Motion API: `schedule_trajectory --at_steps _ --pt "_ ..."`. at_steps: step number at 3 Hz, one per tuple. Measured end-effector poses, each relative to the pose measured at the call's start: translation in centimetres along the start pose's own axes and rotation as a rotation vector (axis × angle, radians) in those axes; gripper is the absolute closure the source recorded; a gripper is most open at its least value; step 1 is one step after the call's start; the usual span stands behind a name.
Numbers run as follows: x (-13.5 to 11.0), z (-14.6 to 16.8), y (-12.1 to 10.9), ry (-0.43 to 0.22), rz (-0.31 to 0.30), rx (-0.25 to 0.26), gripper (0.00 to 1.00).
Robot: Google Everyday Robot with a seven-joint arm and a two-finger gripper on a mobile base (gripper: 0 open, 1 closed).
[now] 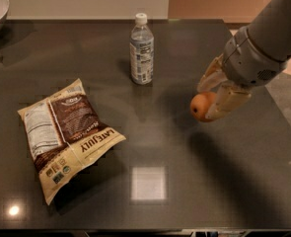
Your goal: Move orange near blue plastic bottle
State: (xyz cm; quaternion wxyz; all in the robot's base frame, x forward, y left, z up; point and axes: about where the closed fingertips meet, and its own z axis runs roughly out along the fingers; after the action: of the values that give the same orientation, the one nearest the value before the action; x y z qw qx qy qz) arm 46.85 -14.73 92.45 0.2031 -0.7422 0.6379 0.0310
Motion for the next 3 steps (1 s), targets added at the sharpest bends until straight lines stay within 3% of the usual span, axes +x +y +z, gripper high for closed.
schedule_trajectory --at_steps 3 --pt "-0.8 3.0 -6.8 -0.039 0.022 0.041 1.00"
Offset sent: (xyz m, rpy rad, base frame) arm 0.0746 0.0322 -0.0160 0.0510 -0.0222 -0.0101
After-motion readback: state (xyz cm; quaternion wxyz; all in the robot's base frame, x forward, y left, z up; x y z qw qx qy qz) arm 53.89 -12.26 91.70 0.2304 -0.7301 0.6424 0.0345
